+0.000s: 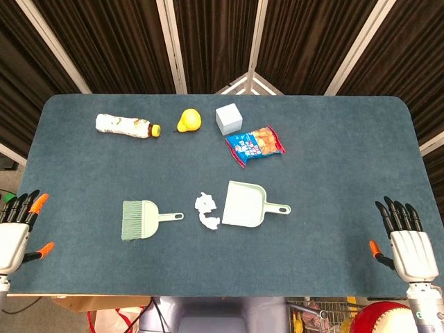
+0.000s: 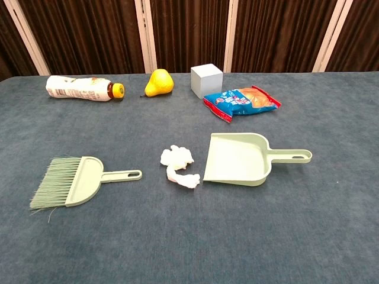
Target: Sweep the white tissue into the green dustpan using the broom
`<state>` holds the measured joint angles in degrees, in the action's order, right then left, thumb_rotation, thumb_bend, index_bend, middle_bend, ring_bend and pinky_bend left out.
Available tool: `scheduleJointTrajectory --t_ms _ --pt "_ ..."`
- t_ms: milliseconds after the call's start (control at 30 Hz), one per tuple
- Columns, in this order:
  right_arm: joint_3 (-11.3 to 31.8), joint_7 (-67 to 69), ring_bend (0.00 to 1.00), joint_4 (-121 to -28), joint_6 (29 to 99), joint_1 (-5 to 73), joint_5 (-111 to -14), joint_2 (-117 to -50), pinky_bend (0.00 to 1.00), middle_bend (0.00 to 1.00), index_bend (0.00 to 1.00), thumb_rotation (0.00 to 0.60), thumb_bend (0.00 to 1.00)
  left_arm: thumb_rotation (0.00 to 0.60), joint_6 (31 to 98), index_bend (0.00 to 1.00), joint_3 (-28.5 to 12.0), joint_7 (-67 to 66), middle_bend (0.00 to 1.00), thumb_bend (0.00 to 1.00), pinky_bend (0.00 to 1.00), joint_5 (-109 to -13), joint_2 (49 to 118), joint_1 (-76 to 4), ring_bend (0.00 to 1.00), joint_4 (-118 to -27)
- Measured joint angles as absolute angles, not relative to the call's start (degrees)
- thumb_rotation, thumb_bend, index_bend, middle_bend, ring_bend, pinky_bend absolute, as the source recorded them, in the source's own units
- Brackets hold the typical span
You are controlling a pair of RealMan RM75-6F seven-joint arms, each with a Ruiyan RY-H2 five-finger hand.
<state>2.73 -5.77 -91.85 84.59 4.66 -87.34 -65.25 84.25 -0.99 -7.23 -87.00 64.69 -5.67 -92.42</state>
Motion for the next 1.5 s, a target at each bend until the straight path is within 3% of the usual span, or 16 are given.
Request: scheduleJointTrajectory --t_ms 1167,1400,1500 --pt "2.6 -5.6 0.00 -95.0 81.7 5.6 -86.1 -64.2 0.00 0.00 0.00 0.600 0.38 0.600 85.0 0.00 -1.2 -7.3 0.00 0.00 0.00 -87.1 64.7 -5.4 0.00 -92.4" --pt "5.4 -7.0 0.04 -97.4 77.9 8.7 -82.4 -65.0 0.09 0.01 0.00 0.600 0.38 0.600 84.8 0.00 -1.4 -7.1 0.00 0.00 0.00 -86.8 64.9 -5.5 0.00 -92.4" --pt "7.1 -8.7 0.18 -97.7 75.7 10.8 -79.7 -66.3 0.22 0.14 0.00 0.600 0.38 0.600 84.6 0.00 -1.6 -7.0 0.00 0.00 0.00 -86.4 64.8 -5.6 0.00 -92.6"
